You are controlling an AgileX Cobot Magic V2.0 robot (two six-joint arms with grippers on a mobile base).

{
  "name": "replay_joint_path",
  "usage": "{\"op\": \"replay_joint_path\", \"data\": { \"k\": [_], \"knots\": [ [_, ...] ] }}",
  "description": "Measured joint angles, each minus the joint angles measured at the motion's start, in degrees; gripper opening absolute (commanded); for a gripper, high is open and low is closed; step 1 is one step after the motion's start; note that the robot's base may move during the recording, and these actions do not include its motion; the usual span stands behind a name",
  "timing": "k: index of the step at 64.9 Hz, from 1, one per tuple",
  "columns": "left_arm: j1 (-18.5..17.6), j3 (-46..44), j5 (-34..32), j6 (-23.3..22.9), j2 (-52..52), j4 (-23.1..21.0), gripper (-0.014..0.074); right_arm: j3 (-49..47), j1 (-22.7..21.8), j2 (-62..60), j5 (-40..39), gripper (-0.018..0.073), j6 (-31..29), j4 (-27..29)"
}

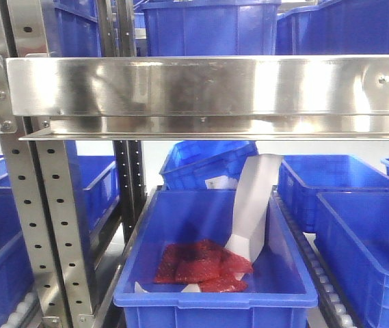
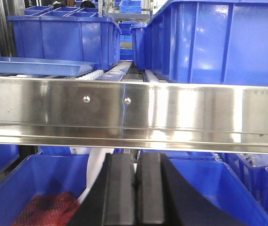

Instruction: Grab blue tray and place on right shelf

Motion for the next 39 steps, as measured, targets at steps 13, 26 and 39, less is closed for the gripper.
{"op": "replay_joint_path", "data": {
  "k": [13,26,39],
  "knots": [
    [0.00,0.00,0.00,0.00,0.00,0.00,-0.0048,0.00,0.00,0.00,0.00,0.0037,0.00,0.00],
    [0.00,0.00,0.00,0.00,0.00,0.14,-0.0048,0.00,0.00,0.00,0.00,0.0037,0.00,0.00],
    [2.36,2.75,0.25,11.86,-1.68,-5.74,-0.0048,0.00,0.00,0.00,0.41,0.0037,0.00,0.00]
  ]
}}
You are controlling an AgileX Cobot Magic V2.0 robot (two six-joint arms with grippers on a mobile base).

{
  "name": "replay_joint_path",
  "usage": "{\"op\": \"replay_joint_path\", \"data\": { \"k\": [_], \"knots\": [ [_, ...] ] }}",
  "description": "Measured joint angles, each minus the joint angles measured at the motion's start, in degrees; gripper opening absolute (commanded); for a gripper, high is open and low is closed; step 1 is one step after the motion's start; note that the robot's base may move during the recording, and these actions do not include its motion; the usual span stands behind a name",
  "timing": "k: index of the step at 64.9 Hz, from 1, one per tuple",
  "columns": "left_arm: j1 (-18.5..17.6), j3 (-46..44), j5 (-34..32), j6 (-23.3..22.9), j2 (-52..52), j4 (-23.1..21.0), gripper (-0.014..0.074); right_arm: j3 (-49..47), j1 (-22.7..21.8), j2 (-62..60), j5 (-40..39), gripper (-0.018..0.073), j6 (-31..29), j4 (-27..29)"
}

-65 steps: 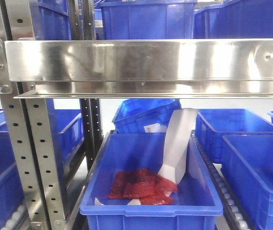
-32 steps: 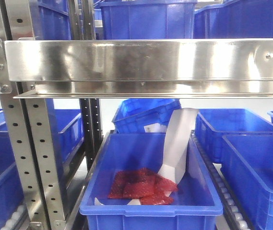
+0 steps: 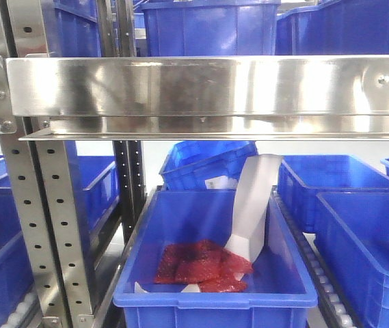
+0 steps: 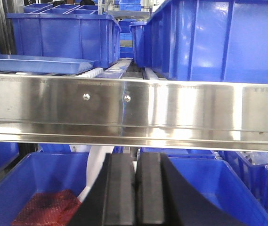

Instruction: Grab blue tray and place on right shelf

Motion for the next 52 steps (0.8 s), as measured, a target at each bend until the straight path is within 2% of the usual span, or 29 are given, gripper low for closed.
{"op": "replay_joint_path", "data": {
  "k": [5,9,15,19,29,35,52],
  "knots": [
    [3.38,4.21,-0.40,10.73,0.00,-10.16,-0.0048,0.00,0.00,0.00,0.03,0.0037,0.00,0.00],
    [6.55,8.13,-2.89,15.46,0.00,-14.53,-0.0048,0.00,0.00,0.00,0.13,0.0037,0.00,0.00],
    [11.42,13.81,-8.70,17.71,0.00,-18.14,-0.0048,0.00,0.00,0.00,0.26,0.0037,0.00,0.00],
    [13.67,15.39,-10.37,18.29,0.00,-19.80,-0.0048,0.00,0.00,0.00,0.39,0.0037,0.00,0.00],
    [16.54,15.63,-10.55,18.68,-0.37,-21.18,-0.0048,0.00,0.00,0.00,0.39,0.0037,-0.10,0.00],
    [17.89,15.63,-9.63,18.68,-2.71,-20.27,-0.0048,0.00,0.00,0.00,0.39,0.0037,-0.10,0.00],
    [18.75,15.63,-9.21,18.70,-3.97,-17.88,-0.0048,0.06,0.00,-0.09,0.51,0.0037,-0.10,0.00]
  ]
}}
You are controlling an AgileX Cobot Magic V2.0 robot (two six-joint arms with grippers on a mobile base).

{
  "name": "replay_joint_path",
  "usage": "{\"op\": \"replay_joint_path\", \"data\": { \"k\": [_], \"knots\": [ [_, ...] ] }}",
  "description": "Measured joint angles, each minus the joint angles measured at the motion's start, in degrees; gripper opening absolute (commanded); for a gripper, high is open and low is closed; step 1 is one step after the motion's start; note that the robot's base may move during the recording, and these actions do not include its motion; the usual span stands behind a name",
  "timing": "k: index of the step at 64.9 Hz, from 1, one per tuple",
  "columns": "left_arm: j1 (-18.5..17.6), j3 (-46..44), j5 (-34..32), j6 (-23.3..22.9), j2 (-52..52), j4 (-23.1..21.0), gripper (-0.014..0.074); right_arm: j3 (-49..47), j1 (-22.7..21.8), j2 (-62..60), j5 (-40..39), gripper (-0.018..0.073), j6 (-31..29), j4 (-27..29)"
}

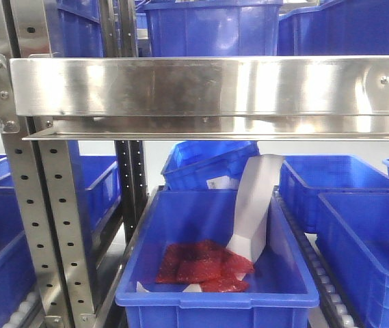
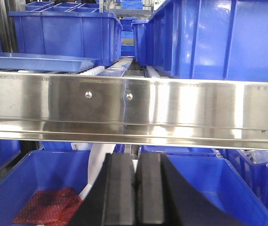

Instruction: Grab blue tray and place on right shelf

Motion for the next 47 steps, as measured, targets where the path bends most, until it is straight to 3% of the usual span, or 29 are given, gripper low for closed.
{"op": "replay_joint_path", "data": {
  "k": [47],
  "knots": [
    [0.00,0.00,0.22,0.00,0.00,0.80,-0.0048,0.00,0.00,0.00,0.00,0.0037,0.00,0.00]
  ]
}}
